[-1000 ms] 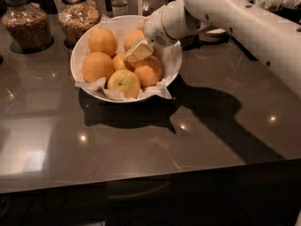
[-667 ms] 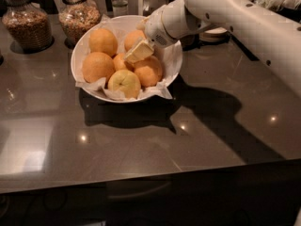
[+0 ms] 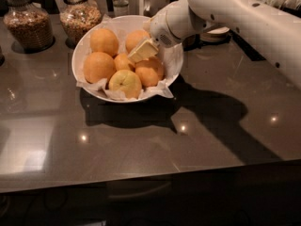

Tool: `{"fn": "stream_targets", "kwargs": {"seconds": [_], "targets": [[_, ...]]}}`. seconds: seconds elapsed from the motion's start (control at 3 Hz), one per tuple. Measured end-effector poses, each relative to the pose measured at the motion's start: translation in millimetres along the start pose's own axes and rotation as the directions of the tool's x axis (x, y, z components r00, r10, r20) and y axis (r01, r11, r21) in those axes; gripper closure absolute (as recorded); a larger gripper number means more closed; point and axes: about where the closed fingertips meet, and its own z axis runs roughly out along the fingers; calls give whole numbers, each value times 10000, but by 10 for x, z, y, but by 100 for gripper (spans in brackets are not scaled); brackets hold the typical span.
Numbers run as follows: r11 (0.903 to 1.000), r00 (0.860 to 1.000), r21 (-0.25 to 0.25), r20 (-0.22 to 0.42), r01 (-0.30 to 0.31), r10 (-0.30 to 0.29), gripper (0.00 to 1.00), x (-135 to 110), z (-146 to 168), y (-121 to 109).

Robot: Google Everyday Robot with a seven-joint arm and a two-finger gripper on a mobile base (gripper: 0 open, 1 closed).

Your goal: Pick orange from white bowl

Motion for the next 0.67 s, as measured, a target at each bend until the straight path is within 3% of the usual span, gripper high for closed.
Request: {"fn": "stream_targets", "kwargs": {"seconds": [0.67], "targets": [[10000, 9995, 88, -303, 4, -1, 26, 0, 12, -13]]}}
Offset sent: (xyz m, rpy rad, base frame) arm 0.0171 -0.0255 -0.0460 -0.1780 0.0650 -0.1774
